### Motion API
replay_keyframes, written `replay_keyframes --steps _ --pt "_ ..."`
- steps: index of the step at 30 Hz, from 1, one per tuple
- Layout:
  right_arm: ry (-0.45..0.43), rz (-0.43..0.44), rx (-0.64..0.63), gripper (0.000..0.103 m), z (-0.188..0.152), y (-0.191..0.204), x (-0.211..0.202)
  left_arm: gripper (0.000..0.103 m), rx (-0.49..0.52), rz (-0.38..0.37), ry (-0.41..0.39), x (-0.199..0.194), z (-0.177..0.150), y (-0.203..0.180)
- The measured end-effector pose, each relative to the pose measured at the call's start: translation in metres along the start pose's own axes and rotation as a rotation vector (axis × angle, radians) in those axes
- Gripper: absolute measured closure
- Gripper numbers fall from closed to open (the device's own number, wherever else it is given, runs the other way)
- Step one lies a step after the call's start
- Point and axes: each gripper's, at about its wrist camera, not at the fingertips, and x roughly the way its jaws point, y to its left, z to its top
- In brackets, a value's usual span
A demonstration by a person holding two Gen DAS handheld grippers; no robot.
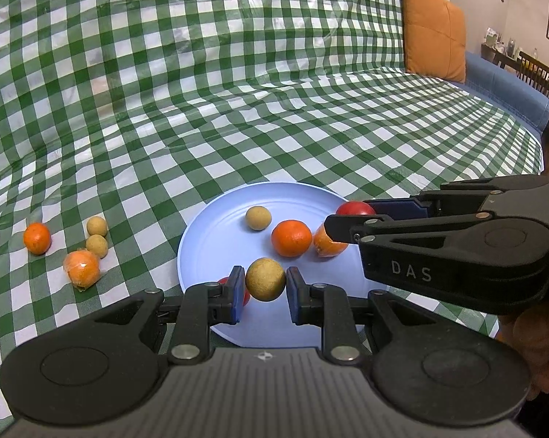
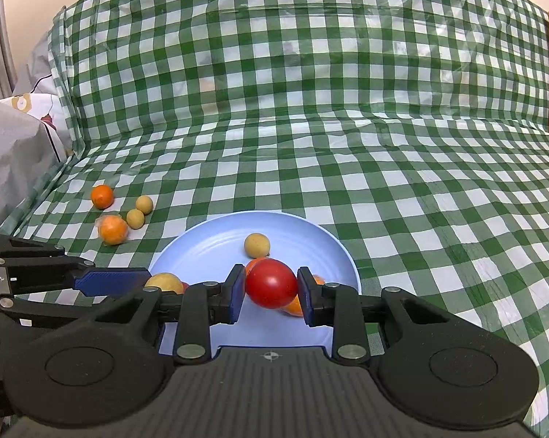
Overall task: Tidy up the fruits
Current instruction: 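Open both grippers to drop the yellow fruit and tomato onto the plate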
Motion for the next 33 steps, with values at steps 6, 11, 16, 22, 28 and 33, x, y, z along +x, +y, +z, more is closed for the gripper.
replay_keyframes --steps 6,11,16,22,28,33 --pt "0.0 0.0 0.0 0.071 0.0 0.0 0.0 0.076 -0.002 -0.001 -0.001 0.0 0.001 0.0" --pt "0.013 -0.009 0.006 0.062 0.0 0.0 0.002 0.074 -0.005 0.0 0.001 0.0 0.002 0.0" --pt "0.005 -0.021 0.021 0.051 0.001 -0.003 0.001 0.074 -0.013 0.008 0.0 -0.001 0.004 0.001" --pt "-0.001 -0.033 0.023 0.047 0.0 -0.001 -0.001 0.074 -0.018 0.019 -0.007 -0.003 0.003 0.003" --pt "-0.006 -0.043 0.017 0.046 0.0 0.002 -0.002 0.074 -0.035 0.032 -0.011 -0.007 0.003 0.01" --pt "-0.008 -0.043 0.014 0.045 0.001 0.004 -0.002 0.074 -0.041 0.041 -0.017 -0.01 0.002 0.015"
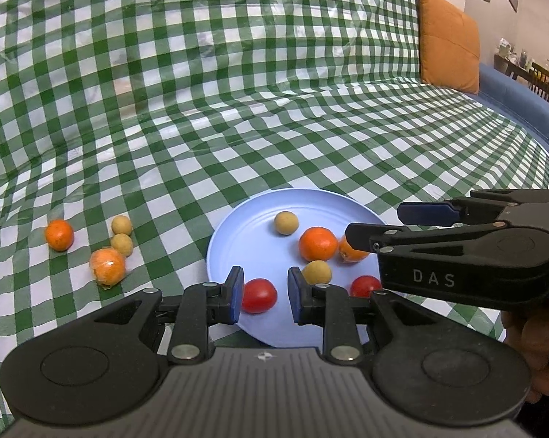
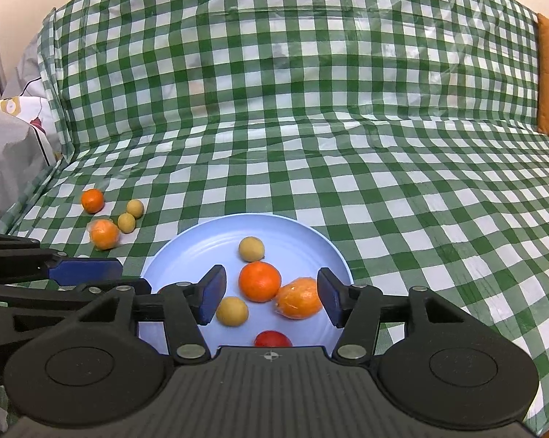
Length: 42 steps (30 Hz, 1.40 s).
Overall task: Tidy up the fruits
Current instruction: 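Open both grippers to drop the yellow fruit and tomato onto the plate, then move both open grippers back to the remaining fruits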
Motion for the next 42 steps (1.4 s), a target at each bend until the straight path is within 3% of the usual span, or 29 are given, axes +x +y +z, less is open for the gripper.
replay_keyframes --steps 22,42 --pt "-0.012 0.033 -0.005 0.046 0.008 0.05 0.007 0.074 -0.089 0.069 -0.014 -0.018 -0.003 0.047" --pt "-0.042 0.117 0.032 0.06 0.014 0.07 0.027 0.074 -0.238 0.136 -0.005 -0.017 0.007 0.105"
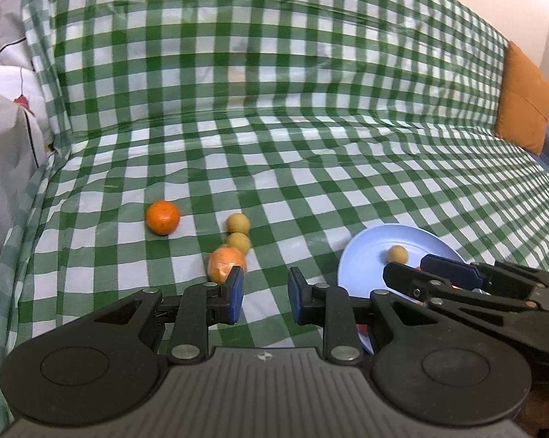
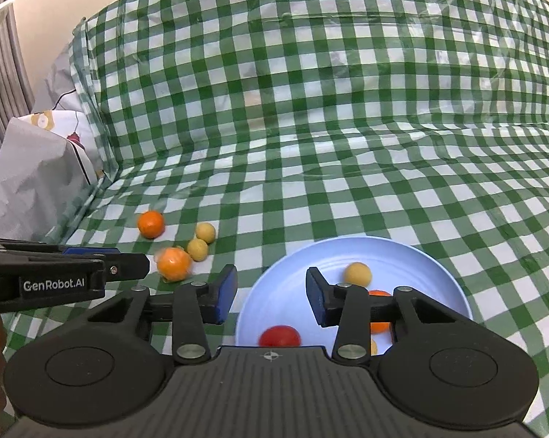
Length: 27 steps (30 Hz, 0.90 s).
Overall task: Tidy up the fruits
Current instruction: 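Move both open grippers back to the remaining fruits, then grasp the plastic-wrapped orange with the left gripper while the right grasps a yellow fruit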
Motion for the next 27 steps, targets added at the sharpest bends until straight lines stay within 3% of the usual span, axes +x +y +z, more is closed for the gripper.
replay_keyframes --steps 4,6,11,13,15,16,20,27 --pt "-0.005 0.019 0.002 0.06 0.003 0.002 0.004 0.074 -0.036 0.015 0.011 0.003 0.006 0.012" --pt "-0.008 0.027 0.006 0.06 0.004 0.004 0.006 0.067 -0.081 0.023 0.013 0.002 0.009 0.024" --pt "-0.014 0.049 0.02 0.061 0.008 0.005 0.011 0.061 -0.288 0.04 0.056 0.011 0.014 0.069" --pt "-0.016 0.059 0.025 0.061 0.009 0.006 0.013 0.052 -0.353 0.041 0.088 0.019 0.014 0.084" --pt "-0.017 0.07 0.034 0.061 0.011 0.007 0.015 0.037 -0.396 0.026 0.113 0.026 0.014 0.092" --pt "-0.017 0.077 0.039 0.061 0.012 0.008 0.016 0.035 -0.409 0.014 0.121 0.029 0.015 0.093" --pt "-0.009 0.1 0.063 0.061 0.014 0.008 0.021 0.03 -0.395 -0.028 0.145 0.045 0.021 0.083" --pt "-0.005 0.124 0.111 0.061 0.017 0.002 0.025 0.03 -0.301 0.022 0.179 0.082 0.022 0.052"
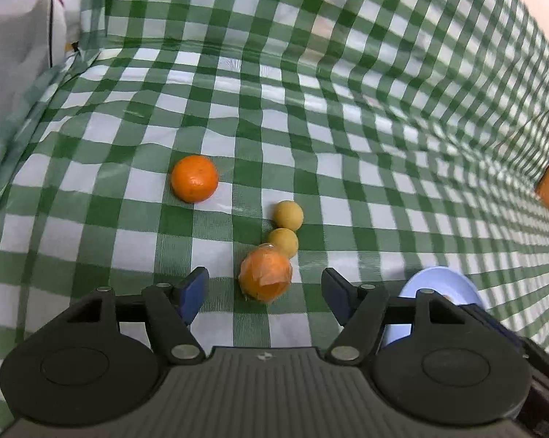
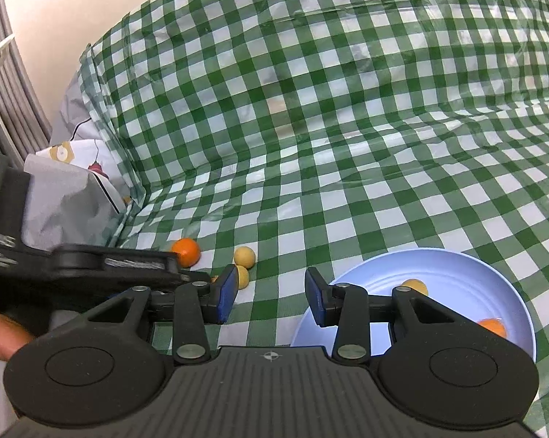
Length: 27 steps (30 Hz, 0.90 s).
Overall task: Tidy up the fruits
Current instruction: 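Grasp the plastic-wrapped orange with the left gripper while the right grasps a yellow fruit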
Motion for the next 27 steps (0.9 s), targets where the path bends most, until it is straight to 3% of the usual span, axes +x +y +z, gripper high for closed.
replay_keyframes --steps 4,6,8,10,13,19,27 --pt "0.002 -0.002 0.012 0.061 0.001 -0.005 0.001 0.036 0.032 0.037 0.012 0.016 -0.002 -0.005" --pt "0.0 -0.01 0.011 0.061 0.002 -0.007 0.001 0.066 0.055 0.029 0.021 0.021 -0.002 -0.004" --pt "0.002 -0.013 0.019 0.061 0.002 -0.008 0.003 0.066 0.069 -0.006 0.013 0.016 -0.002 -0.001" --pt "0.005 -0.012 0.018 0.061 0.001 -0.007 0.006 0.067 0.084 0.028 -0.024 0.004 0.001 0.001" --pt "0.004 -0.009 -0.007 0.065 0.0 0.001 0.012 0.067 0.026 0.074 -0.045 -0.012 0.005 0.02" --pt "0.022 0.019 -0.039 0.066 -0.001 0.026 0.042 0.066 -0.007 0.15 0.022 -0.013 0.002 0.05" --pt "0.077 0.008 -0.075 0.065 -0.002 0.05 0.092 0.066 -0.003 0.157 0.027 -0.015 0.002 0.06"
